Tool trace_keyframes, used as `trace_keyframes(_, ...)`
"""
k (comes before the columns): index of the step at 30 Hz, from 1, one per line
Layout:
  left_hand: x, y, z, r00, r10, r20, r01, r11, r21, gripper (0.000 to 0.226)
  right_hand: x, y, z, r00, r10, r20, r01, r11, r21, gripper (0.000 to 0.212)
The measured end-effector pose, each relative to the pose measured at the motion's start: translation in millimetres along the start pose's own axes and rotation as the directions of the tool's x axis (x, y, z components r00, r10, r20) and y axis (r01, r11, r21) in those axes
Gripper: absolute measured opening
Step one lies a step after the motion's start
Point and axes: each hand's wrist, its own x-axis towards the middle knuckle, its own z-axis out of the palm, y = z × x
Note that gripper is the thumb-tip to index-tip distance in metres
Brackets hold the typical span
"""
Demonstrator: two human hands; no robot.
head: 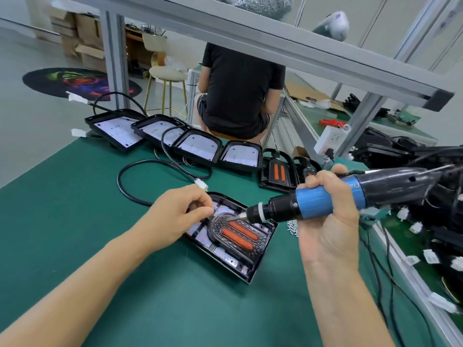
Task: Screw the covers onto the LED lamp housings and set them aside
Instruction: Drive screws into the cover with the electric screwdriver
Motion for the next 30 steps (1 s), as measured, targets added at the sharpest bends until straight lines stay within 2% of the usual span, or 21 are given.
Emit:
trace_keyframes(3,-9.9,-16.4,-4.0,0.996,-0.057,-0.075,0.066,0.99,0.124,0.013,-4.2,18.4,6.3,0.999,0.021,0.031,-0.019,0.998,-0.065,0.026)
trace_keyframes(7,-19.1,-22.3,-0.9,0.995,-0.068,-0.079,0.084,0.971,0.224,0.006,-8.5,37.9,12.7,0.997,0.013,0.078,0.0,0.985,-0.17,0.029)
trace_keyframes(13,-22.4,-27.2,4.3,0.996,-0.078,-0.035,0.084,0.975,0.207,0.007,-10.9,58.2,19.0,0.997,0.017,0.072,0.002,0.965,-0.264,0.028)
trace_keyframes(30,-23.0,-37.2,7.7,0.996,-0.088,-0.027,0.091,0.97,0.224,0.015,-13.4,62.8,20.0,0.986,0.051,0.156,-0.005,0.959,-0.284,0.028)
